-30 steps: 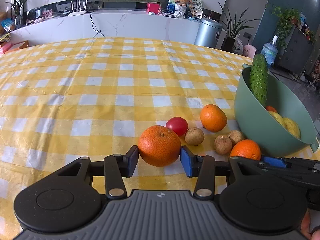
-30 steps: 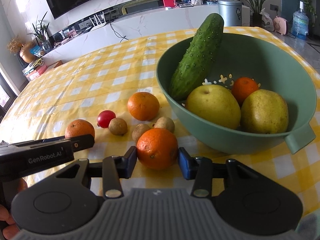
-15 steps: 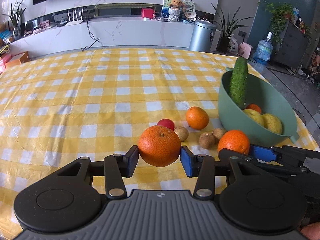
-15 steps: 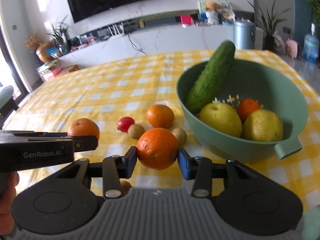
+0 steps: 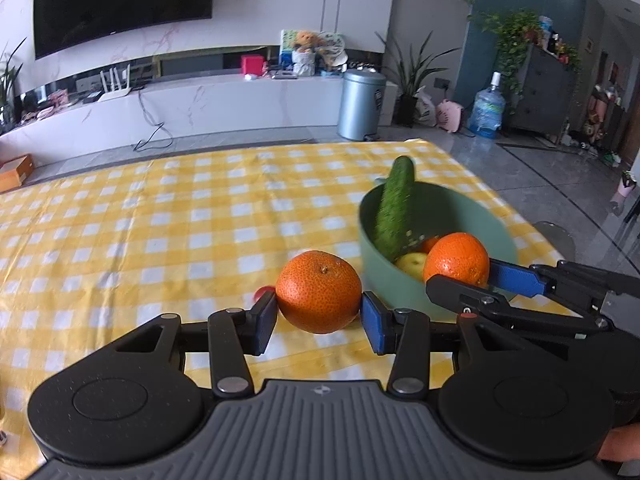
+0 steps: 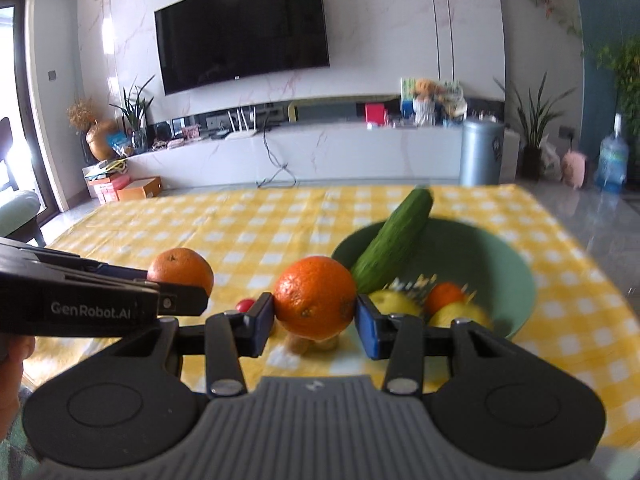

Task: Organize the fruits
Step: 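Carry both held oranges up over the green colander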

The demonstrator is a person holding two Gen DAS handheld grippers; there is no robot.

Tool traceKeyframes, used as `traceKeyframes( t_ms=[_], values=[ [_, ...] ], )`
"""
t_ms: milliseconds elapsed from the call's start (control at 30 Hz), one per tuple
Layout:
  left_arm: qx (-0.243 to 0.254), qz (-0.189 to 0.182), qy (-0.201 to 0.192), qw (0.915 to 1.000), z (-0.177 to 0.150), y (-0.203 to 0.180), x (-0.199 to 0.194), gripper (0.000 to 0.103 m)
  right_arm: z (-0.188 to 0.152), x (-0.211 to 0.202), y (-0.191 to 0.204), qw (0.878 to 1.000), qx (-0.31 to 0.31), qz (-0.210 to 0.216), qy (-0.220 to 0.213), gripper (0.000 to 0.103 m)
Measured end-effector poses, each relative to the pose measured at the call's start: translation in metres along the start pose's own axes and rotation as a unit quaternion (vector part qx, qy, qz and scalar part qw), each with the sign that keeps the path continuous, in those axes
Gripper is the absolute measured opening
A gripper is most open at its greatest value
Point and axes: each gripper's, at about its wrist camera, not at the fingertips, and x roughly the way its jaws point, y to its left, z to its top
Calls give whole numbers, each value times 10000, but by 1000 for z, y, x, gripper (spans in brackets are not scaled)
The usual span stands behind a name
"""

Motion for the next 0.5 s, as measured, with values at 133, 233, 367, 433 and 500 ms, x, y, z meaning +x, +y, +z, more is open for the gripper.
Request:
traceKeyframes(
  t_ms=[133, 233, 367, 433, 500],
  values=[
    [20, -246, -47, 9997, 12, -12, 1, 51, 13, -14, -15, 9995, -269, -144, -97, 42],
    [-137, -609, -12, 9980, 23, -18, 8, 51, 22, -20, -29, 9987, -404, -265, -138, 42],
    [-99, -788, -28, 9968, 34, -27, 21, 51, 30, -24, -48, 9981, -458, -374, -160, 42],
    [-72, -878, -8, 9961, 39, -34, 29, 51, 33, -22, -57, 9976, -534, -438, -108, 42],
    [-137, -1010, 69, 9948, 44, -38, 39, 51, 34, -18, -65, 9970, -607, -484, 9, 42]
  ],
)
